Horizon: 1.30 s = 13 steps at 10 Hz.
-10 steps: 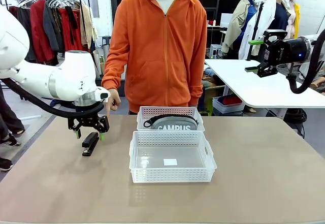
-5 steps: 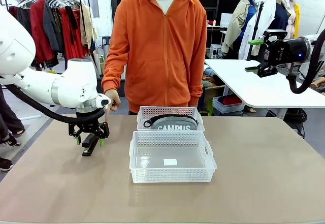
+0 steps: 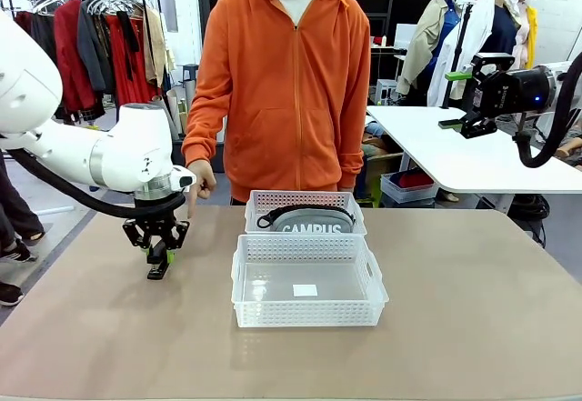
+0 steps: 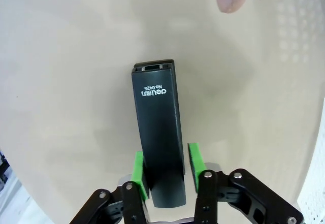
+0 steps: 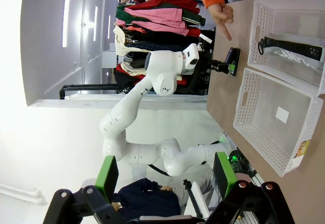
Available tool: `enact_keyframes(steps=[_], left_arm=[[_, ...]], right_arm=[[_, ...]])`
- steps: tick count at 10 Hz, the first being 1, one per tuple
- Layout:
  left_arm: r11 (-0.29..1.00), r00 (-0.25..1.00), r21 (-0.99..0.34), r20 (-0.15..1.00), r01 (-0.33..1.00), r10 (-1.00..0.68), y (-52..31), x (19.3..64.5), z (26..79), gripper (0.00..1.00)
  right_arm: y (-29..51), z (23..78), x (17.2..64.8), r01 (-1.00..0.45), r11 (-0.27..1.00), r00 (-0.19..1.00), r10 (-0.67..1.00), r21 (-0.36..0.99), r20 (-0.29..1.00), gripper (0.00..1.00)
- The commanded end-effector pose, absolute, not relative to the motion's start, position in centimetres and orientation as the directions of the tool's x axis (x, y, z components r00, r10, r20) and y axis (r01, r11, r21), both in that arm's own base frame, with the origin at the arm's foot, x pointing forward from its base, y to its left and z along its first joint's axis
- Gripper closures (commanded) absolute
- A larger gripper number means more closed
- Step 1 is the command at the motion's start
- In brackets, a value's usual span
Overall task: Distribute items into two baskets.
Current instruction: Pick up the Stapler that the person points to.
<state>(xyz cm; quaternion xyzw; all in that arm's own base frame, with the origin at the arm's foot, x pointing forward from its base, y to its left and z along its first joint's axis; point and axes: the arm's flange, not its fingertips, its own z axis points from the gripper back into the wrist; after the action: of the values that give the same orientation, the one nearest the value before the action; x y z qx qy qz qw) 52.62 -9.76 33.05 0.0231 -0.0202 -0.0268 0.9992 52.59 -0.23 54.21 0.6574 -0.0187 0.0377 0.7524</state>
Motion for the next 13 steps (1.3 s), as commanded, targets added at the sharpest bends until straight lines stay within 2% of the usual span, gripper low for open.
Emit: enact_keyframes(steps=[1, 4, 7, 13], left_arm=[[0.996, 0.997, 0.087, 0.066, 0.022, -0.028, -9.8, 52.6, 32.9, 1.0], [0.995, 0.997, 0.102, 0.072, 0.016, -0.024, -9.4, 52.8, 33.4, 1.0], [0.996, 0.997, 0.085, 0.073, 0.002, -0.008, -8.3, 52.6, 36.6, 1.0], [1.0, 0.995, -0.009, 0.1, 0.007, -0.007, -3.4, 53.1, 51.3, 1.0]], right_arm=[[-0.2, 54.5, 52.6, -0.086, 0.133, 0.996, 0.034, 0.987, 0.082, 0.0], [-0.2, 54.5, 52.6, -0.086, 0.133, 0.996, 0.034, 0.987, 0.082, 0.0], [-0.2, 54.5, 52.6, -0.086, 0.133, 0.996, 0.034, 0.987, 0.082, 0.0], [-0.2, 54.5, 52.6, -0.086, 0.133, 0.996, 0.034, 0.987, 0.082, 0.0]])
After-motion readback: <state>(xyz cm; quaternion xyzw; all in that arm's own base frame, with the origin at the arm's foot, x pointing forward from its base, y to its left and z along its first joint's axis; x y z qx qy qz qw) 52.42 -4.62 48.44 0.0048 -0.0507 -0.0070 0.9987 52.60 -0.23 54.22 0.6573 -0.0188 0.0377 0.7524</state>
